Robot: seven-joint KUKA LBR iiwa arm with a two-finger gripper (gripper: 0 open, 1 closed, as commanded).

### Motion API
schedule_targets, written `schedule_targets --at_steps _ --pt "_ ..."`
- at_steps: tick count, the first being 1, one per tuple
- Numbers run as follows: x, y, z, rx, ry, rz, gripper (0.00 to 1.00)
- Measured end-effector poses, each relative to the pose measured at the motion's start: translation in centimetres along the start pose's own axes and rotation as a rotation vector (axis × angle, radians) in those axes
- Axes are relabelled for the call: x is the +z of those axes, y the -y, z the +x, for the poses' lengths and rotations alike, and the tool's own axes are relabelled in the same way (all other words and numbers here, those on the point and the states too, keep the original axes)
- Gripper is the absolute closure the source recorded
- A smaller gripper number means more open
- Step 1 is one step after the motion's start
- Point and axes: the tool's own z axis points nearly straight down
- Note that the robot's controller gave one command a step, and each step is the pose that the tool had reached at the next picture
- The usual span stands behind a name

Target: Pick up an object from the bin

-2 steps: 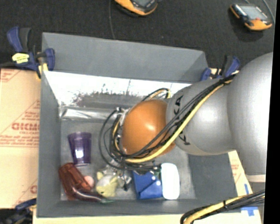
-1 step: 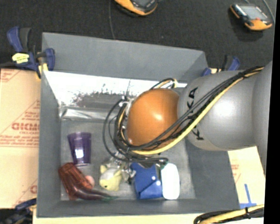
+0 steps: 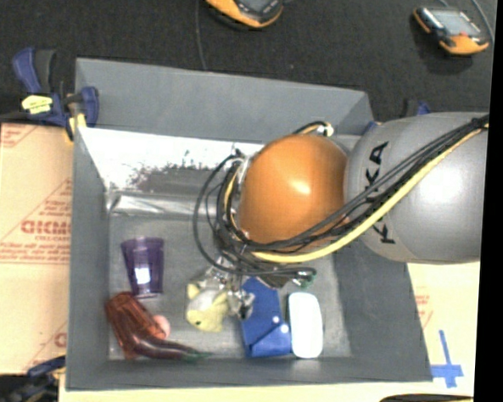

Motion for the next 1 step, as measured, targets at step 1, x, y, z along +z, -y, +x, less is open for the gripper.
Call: schedule_targets --at_steps 1 --pt "-4.19 0.00 0.01 0.002 0.000 -0.001 1.00"
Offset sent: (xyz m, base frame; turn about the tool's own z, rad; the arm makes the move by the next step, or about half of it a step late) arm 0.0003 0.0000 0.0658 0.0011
